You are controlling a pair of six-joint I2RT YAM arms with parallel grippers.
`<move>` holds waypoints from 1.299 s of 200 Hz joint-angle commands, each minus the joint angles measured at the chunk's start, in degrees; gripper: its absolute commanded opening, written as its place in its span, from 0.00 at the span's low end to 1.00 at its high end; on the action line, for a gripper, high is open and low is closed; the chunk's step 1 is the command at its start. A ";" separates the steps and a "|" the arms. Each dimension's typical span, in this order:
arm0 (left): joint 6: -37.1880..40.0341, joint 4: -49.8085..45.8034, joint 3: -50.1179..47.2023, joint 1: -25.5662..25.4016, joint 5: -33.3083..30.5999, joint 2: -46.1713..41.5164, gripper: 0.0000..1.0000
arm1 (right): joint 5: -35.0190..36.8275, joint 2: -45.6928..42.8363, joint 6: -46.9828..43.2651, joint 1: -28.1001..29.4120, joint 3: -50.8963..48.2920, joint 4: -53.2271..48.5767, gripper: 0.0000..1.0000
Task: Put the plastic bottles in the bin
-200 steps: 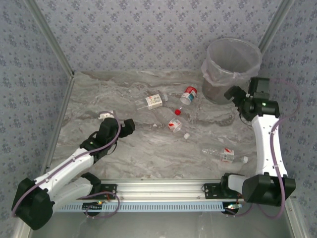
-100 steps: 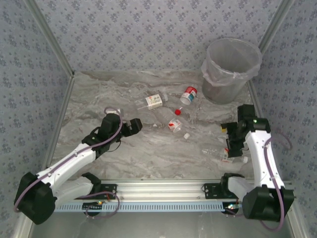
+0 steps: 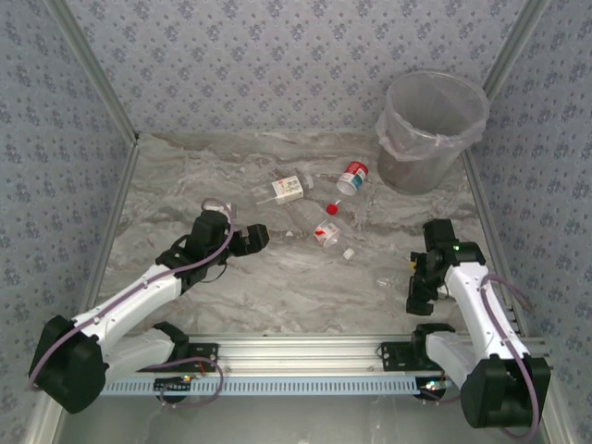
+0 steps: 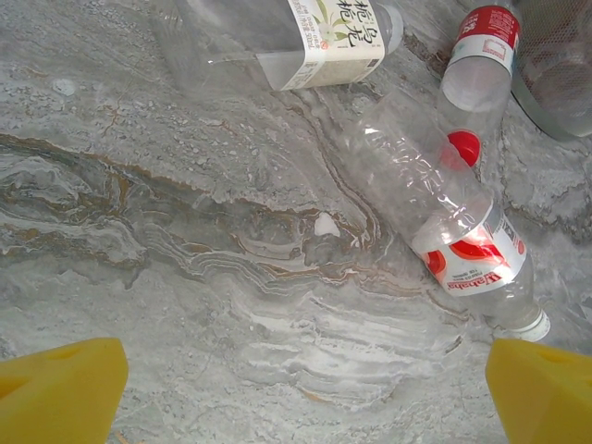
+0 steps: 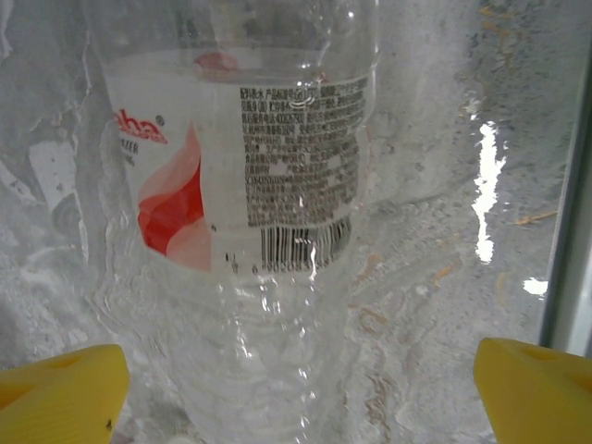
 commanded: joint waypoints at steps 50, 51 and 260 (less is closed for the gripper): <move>0.98 -0.31 1.22 0.21 -1.26 -1.33 0.99 | 2.76 4.67 -3.84 -0.86 -3.17 13.14 1.00; 0.97 -0.27 1.21 0.22 -1.26 -1.36 0.99 | 2.73 4.68 -3.99 -0.93 -3.33 13.33 1.00; 0.18 -1.54 0.50 0.23 -4.35 -2.13 1.00 | -0.61 10.16 -6.96 -7.41 -11.81 23.11 0.78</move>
